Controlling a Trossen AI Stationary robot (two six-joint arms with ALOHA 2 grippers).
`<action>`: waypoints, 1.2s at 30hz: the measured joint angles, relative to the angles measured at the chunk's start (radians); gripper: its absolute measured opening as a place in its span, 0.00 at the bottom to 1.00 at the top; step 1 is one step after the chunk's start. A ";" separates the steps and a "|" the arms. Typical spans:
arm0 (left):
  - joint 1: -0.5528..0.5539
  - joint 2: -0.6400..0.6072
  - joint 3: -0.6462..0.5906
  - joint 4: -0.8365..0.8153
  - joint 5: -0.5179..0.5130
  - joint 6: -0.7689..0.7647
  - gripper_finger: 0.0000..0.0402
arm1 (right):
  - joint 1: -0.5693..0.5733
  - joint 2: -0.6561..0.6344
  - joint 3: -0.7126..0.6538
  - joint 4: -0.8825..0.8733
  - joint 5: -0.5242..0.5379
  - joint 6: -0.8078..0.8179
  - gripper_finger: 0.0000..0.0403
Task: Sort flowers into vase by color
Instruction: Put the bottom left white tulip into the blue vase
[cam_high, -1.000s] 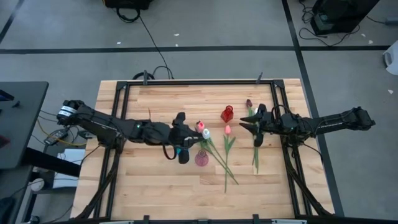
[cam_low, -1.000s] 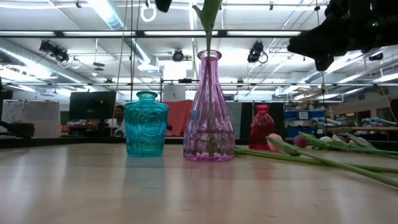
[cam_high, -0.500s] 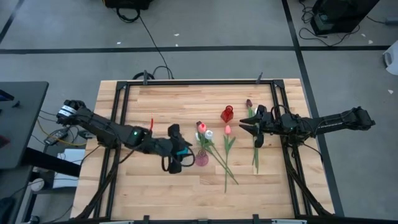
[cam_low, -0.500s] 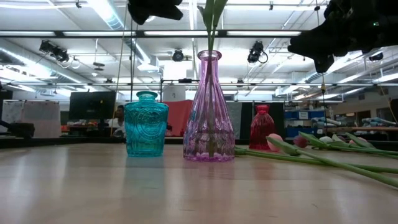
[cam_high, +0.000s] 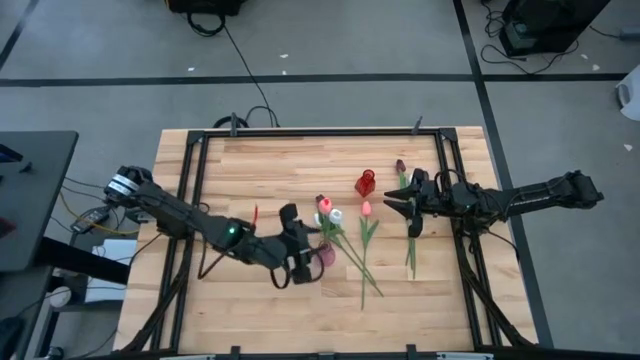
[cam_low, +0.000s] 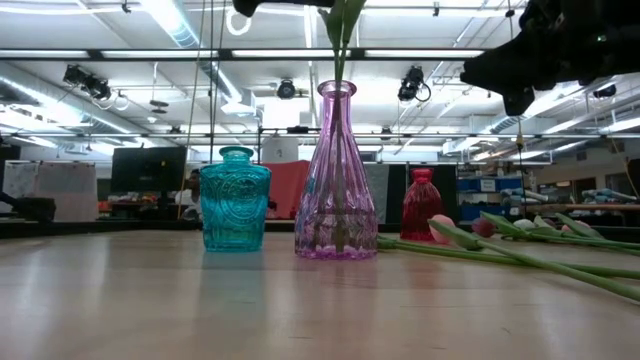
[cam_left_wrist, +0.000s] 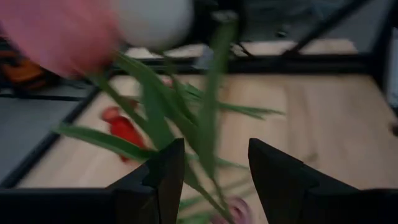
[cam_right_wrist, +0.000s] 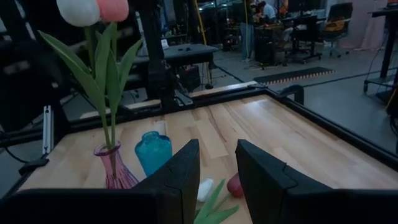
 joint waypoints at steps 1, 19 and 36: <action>0.001 0.002 0.005 0.001 -0.016 0.000 0.46 | 0.000 0.003 0.000 -0.002 0.000 0.000 0.29; 0.014 0.107 0.006 0.050 -0.120 -0.073 0.46 | 0.000 0.031 0.000 0.051 -0.001 -0.029 0.29; 0.011 0.107 0.006 0.072 -0.090 -0.075 0.44 | 0.000 0.031 0.000 0.051 -0.001 -0.034 0.29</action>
